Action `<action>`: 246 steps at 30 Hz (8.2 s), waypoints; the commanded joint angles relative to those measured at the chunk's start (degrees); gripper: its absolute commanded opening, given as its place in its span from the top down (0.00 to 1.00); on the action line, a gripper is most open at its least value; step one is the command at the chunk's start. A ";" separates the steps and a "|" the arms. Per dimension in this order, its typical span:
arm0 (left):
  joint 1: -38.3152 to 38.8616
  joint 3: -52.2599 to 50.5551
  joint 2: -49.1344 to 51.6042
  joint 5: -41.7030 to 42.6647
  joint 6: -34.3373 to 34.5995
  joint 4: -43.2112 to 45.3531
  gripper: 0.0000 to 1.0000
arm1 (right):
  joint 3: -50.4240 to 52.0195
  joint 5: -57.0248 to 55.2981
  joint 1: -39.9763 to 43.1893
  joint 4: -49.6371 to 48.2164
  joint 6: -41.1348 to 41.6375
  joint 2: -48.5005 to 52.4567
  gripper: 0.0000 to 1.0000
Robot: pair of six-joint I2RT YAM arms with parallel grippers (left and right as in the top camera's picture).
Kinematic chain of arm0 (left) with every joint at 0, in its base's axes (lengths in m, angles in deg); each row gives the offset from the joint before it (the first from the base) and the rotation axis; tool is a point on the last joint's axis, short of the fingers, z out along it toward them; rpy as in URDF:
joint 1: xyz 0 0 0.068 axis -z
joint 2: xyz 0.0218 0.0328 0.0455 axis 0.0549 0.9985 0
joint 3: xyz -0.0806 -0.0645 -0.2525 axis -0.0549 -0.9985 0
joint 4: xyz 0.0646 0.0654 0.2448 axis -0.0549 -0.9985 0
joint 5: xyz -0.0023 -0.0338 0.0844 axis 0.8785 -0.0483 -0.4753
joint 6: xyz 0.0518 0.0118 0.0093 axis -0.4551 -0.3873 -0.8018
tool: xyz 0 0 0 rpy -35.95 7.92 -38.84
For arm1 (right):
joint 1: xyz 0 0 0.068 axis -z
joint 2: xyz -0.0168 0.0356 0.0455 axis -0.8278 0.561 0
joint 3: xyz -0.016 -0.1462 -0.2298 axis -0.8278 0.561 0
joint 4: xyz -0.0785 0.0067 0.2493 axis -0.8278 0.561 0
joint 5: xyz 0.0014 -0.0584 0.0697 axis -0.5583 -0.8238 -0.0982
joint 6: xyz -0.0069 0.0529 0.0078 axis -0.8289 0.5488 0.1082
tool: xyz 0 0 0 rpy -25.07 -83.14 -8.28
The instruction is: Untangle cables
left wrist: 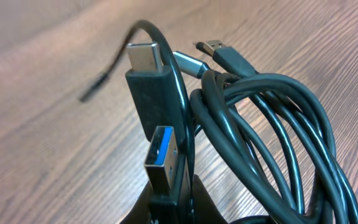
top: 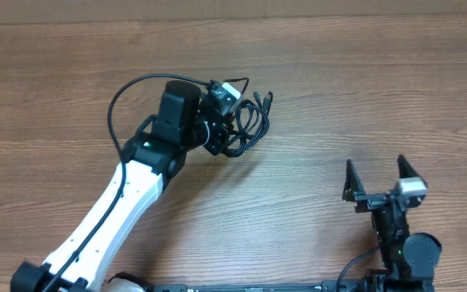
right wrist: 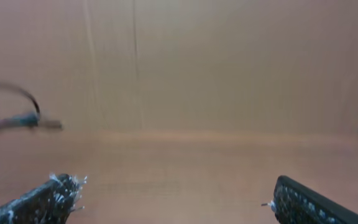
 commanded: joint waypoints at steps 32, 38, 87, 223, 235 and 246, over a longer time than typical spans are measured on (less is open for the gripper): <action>16.24 0.46 -13.53 -17.07 9.14 6.91 0.96 | -53.31 51.69 -0.33 36.35 26.10 42.14 0.00; 17.00 0.46 -15.63 -17.00 9.64 6.82 0.96 | -53.29 57.11 -0.33 35.91 27.34 47.47 0.00; 31.54 0.46 -15.47 -31.76 16.04 15.04 0.96 | -53.29 55.39 -0.33 33.94 26.45 49.29 0.82; 30.75 0.46 -13.88 -57.09 55.60 17.14 0.96 | -53.29 82.53 -0.33 36.79 2.36 49.27 0.96; 30.75 0.46 -13.86 -36.35 25.35 16.22 0.96 | -53.29 62.84 -0.33 38.97 10.34 49.27 0.44; 30.75 0.46 -13.86 -32.17 22.49 16.65 0.95 | -53.29 63.04 -0.33 38.66 10.10 49.27 0.90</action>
